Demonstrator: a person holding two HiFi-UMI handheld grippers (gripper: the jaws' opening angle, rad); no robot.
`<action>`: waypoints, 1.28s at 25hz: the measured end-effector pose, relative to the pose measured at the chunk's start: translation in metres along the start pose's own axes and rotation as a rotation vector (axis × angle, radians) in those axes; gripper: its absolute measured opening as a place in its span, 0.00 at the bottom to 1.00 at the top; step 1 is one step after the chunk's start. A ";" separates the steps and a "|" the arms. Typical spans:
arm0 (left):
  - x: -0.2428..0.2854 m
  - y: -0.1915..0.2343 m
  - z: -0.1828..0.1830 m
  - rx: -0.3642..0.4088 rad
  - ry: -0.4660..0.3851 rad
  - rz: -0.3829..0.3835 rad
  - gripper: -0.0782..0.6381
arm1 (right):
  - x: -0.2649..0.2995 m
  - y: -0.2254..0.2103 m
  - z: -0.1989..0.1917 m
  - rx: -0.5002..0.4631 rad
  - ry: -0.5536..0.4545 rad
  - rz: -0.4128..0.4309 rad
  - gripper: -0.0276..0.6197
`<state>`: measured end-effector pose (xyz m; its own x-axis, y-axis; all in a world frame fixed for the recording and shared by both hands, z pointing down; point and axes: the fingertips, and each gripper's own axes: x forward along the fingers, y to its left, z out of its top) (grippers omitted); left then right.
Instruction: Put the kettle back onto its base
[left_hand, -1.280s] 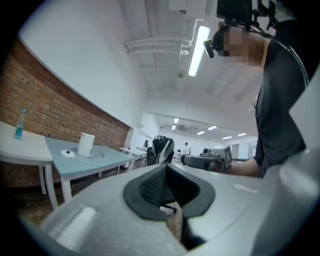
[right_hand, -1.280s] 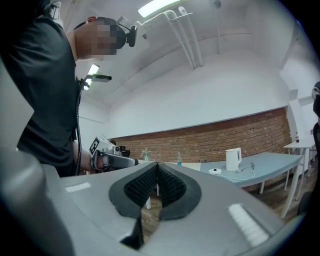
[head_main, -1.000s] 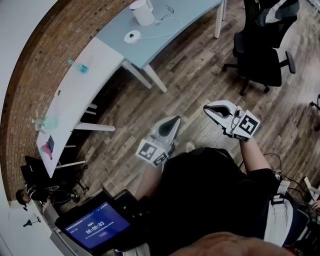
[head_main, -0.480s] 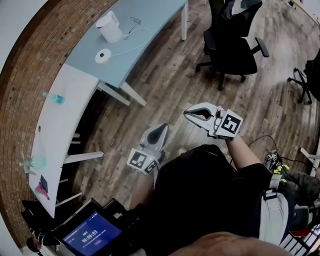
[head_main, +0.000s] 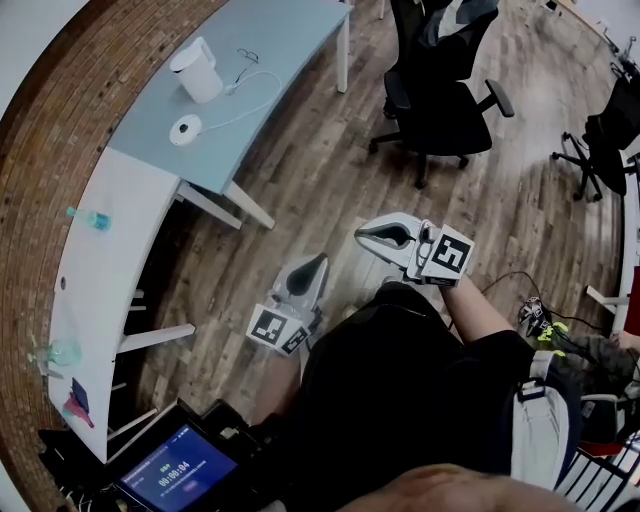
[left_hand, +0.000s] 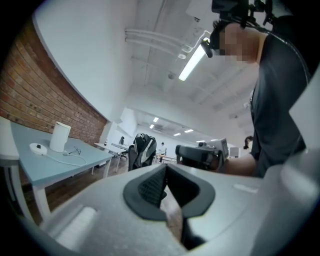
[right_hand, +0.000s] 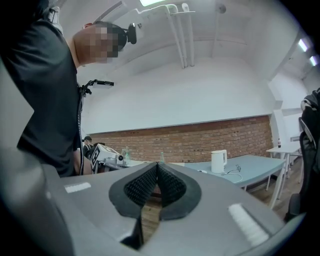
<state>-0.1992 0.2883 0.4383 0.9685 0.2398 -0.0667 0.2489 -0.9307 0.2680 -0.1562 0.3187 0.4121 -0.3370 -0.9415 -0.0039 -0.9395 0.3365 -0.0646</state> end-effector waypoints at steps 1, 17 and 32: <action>0.001 0.001 0.001 -0.002 -0.003 -0.002 0.12 | 0.001 -0.001 0.003 -0.005 0.000 0.000 0.05; 0.047 0.053 0.014 0.001 -0.035 0.104 0.12 | 0.012 -0.071 0.002 -0.008 0.034 0.087 0.05; 0.111 0.117 0.033 0.030 -0.053 0.290 0.12 | 0.042 -0.177 0.006 -0.022 -0.008 0.291 0.05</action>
<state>-0.0629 0.1972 0.4310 0.9978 -0.0513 -0.0418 -0.0390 -0.9664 0.2542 -0.0040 0.2192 0.4171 -0.5924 -0.8052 -0.0265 -0.8043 0.5930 -0.0378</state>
